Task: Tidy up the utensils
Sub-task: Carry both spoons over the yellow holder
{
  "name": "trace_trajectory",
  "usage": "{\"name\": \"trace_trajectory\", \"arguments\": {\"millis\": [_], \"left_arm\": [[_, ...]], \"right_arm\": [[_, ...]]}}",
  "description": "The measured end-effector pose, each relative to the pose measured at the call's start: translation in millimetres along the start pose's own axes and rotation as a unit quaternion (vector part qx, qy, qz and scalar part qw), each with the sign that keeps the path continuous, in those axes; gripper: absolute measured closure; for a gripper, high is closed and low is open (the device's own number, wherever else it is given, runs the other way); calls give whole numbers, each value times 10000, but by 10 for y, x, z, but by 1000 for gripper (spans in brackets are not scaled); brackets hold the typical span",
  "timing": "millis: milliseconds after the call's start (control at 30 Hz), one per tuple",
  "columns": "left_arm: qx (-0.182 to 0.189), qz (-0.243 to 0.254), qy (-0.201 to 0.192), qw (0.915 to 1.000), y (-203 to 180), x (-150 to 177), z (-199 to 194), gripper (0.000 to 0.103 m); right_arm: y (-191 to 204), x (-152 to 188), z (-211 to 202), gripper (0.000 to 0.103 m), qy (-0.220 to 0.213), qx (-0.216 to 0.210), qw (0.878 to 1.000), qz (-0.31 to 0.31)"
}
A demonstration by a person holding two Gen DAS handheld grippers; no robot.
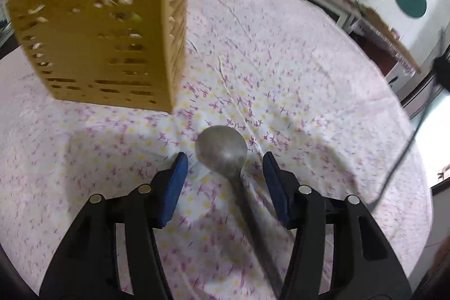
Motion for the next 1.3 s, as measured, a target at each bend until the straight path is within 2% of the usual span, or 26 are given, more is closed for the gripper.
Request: {"name": "trace_trajectory", "arguments": {"millis": [33,67,267,500,633,767,867,1067,1300], "left_arm": [[-132,127,-32,9998,-19,-10,20,62],[-180,173,-49,9997,-25,-22,34,69],[11,-6,-156,9999,42,-29,-36,69],[144,-78,-917,9957,115,-165,-659,69],[179,-120,-1412,9898,203,-297,-1113,69],[91,19,-1683,9857,293,-339,-1398,69],[79,-29,-1732,9849,405,-343,-1505,69],[27,-64,-1851,9827,645,-317,-1691,69],[-87,-125,-1929,9811,876,-395,-1654,69]], "right_arm": [[-13,-3,7,95,1,-12,10000,11],[-30,-3,12,95,-1,-20,10000,21],[-78,14,3,95,-20,1,10000,58],[17,-85,-113,95,-168,-50,9998,25],[161,-191,-221,95,-326,-101,9994,-44],[317,-239,-263,95,-356,-129,9991,-192],[306,-169,-134,95,-157,2,9996,-220],[-33,182,540,94,716,399,9966,69],[-164,406,1139,94,1237,633,9902,164]]}}
Point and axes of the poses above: each gripper's, at about its wrist camera, not at the fingertips, and z roughly the way its jaws point, y to its left, x to its underside, the point moved 6 cm from there along z, roughly the way its jaws point, and after that the axes turned 11 degrees about -y, right-handed, at the moved point
